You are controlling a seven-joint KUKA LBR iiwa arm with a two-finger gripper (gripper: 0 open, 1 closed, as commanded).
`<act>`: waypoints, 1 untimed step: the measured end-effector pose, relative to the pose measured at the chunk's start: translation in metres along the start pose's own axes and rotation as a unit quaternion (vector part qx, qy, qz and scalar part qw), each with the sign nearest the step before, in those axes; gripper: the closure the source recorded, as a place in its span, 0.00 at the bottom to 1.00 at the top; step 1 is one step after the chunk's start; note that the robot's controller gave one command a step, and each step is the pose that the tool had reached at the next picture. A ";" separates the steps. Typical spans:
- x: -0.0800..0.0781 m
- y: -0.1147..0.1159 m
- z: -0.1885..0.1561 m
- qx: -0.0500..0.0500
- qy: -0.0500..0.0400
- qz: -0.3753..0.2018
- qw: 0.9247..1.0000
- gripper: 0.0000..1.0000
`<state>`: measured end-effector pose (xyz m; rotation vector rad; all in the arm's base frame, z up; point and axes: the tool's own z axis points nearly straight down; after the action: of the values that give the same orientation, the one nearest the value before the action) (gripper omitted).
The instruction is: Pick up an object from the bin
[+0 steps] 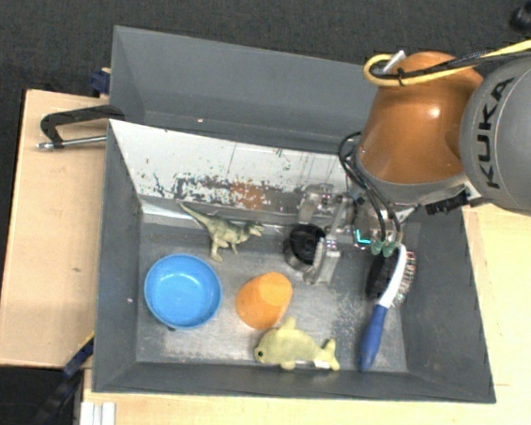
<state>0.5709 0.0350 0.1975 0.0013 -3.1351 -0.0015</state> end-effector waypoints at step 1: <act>0.078 -0.004 0.129 0.001 -0.003 -0.114 0.993 0.00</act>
Offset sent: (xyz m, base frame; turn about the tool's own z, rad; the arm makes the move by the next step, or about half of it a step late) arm -0.0792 -0.0044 -0.1275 -0.2287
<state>0.4921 0.0310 0.0694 0.3594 -3.1214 -0.0004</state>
